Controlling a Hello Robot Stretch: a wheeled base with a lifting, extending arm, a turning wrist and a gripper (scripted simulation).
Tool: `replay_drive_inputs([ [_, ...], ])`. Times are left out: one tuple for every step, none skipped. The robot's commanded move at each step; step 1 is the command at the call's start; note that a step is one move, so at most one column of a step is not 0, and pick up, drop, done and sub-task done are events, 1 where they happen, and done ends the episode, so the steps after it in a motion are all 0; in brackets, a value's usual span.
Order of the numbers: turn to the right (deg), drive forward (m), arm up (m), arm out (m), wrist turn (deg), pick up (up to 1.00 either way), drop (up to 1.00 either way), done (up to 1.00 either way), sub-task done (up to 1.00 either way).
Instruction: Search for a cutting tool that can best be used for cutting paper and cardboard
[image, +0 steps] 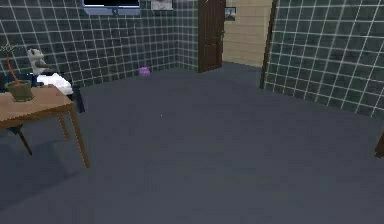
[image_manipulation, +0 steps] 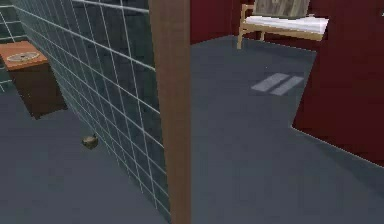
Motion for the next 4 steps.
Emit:
replay_drive_inputs([
  [0.0, 0.35, 0.00, 0.00, 0.0, 0.00, 0.00, 0.00, 0.00],
  [12.0, 0.00, 0.00, 0.00, 0.0, 0.00, 0.00, 0.00, 0.00],
  [0.0, 1.00, 0.00, 0.00, 0.0, 0.00, 0.00, 0.00, 0.00],
  [0.0, 1.00, 0.00, 0.00, 0.0, 0.00, 0.00, 0.00, 0.00],
])
